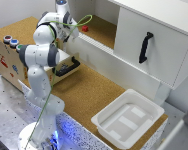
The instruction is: Lift the yellow block
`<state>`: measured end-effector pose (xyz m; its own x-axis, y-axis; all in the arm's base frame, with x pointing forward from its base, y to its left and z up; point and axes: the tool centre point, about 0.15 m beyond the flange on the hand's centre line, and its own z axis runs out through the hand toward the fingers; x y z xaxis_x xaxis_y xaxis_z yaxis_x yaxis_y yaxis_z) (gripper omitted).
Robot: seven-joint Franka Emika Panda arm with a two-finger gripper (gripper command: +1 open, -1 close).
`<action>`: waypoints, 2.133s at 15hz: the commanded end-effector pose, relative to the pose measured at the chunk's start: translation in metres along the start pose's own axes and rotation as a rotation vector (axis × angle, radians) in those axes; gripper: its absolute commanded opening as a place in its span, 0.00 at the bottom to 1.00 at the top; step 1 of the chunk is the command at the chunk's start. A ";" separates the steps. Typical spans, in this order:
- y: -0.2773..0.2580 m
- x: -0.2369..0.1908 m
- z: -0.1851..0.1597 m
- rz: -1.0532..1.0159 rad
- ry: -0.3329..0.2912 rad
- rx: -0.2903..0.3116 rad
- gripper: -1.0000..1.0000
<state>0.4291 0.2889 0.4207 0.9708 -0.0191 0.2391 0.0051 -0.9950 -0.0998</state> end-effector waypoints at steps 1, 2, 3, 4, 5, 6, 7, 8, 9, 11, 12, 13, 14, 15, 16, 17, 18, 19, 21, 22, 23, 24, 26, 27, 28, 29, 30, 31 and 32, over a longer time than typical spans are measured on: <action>-0.003 -0.067 0.032 -0.045 -0.002 0.039 1.00; -0.004 -0.075 0.040 -0.040 -0.031 0.043 1.00; -0.007 -0.082 0.046 -0.045 -0.050 0.034 1.00; -0.011 -0.088 0.053 -0.059 -0.064 0.008 1.00; -0.013 -0.093 0.059 -0.051 -0.080 0.013 1.00; -0.016 -0.099 0.065 -0.058 -0.095 -0.004 1.00; -0.016 -0.104 0.071 -0.048 -0.111 0.002 1.00; -0.016 -0.111 0.077 -0.045 -0.130 -0.001 1.00; -0.017 -0.116 0.082 -0.047 -0.146 -0.002 1.00; -0.017 -0.123 0.087 -0.047 -0.159 -0.001 1.00; -0.017 -0.126 0.088 -0.044 -0.165 -0.002 1.00; -0.017 -0.130 0.087 -0.040 -0.165 -0.002 1.00; -0.018 -0.133 0.086 -0.040 -0.168 -0.002 1.00; -0.017 -0.138 0.084 -0.035 -0.173 0.000 1.00; -0.016 -0.143 0.082 -0.025 -0.175 0.001 1.00; -0.016 -0.147 0.081 -0.021 -0.179 0.002 1.00; -0.015 -0.151 0.080 -0.017 -0.184 0.004 1.00; -0.016 -0.155 0.079 -0.016 -0.187 0.008 1.00; -0.018 -0.162 0.078 -0.020 -0.196 0.012 1.00; -0.019 -0.164 0.077 -0.024 -0.197 0.014 1.00; -0.021 -0.166 0.076 -0.029 -0.197 0.015 1.00; -0.023 -0.167 0.074 -0.033 -0.196 0.017 1.00; -0.026 -0.169 0.066 -0.035 -0.185 0.014 1.00; -0.027 -0.171 0.062 -0.034 -0.184 0.012 1.00; -0.029 -0.172 0.060 -0.032 -0.183 0.015 1.00; -0.030 -0.174 0.060 -0.031 -0.188 0.016 1.00; -0.033 -0.177 0.061 -0.032 -0.197 0.016 1.00; -0.035 -0.180 0.063 -0.038 -0.206 0.021 1.00; -0.038 -0.181 0.068 -0.045 -0.213 0.021 1.00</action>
<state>0.2902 0.3275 0.3254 0.9985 0.0457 0.0315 0.0485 -0.9943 -0.0948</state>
